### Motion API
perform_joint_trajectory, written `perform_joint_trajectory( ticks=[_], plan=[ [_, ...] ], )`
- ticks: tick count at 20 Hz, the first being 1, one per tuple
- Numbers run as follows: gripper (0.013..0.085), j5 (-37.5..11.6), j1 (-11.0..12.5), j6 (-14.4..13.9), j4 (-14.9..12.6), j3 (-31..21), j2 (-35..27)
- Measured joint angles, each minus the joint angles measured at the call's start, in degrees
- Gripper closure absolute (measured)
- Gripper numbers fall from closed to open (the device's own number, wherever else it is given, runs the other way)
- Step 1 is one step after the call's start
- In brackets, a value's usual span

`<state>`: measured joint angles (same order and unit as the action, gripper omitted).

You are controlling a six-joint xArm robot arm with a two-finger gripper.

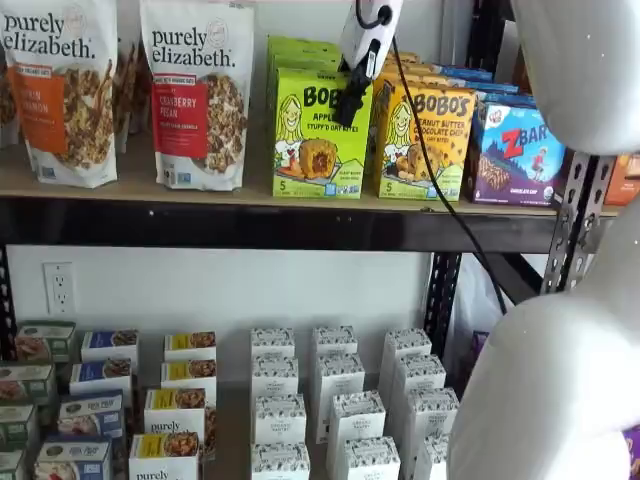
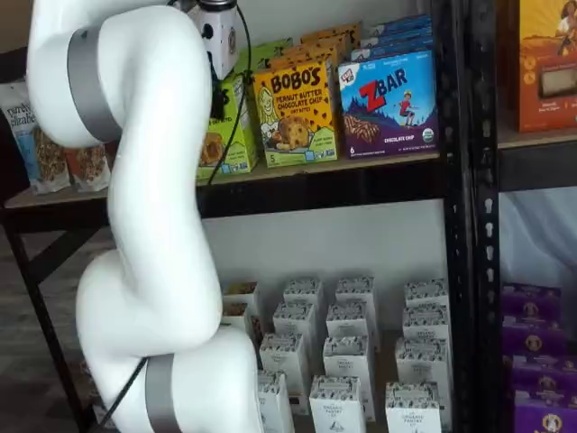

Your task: Pick the green box on the top shelf, the fourth from the left

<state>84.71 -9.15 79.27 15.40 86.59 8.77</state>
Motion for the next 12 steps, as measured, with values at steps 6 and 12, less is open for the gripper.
perform_joint_trajectory(
  ticks=[6, 12],
  plan=[
    [0.0610, -0.09, -0.06, -0.04, -0.18, -0.19, 0.17],
    [0.0690, 1.05, -0.08, -0.11, -0.46, 0.42, -0.13]
  ],
)
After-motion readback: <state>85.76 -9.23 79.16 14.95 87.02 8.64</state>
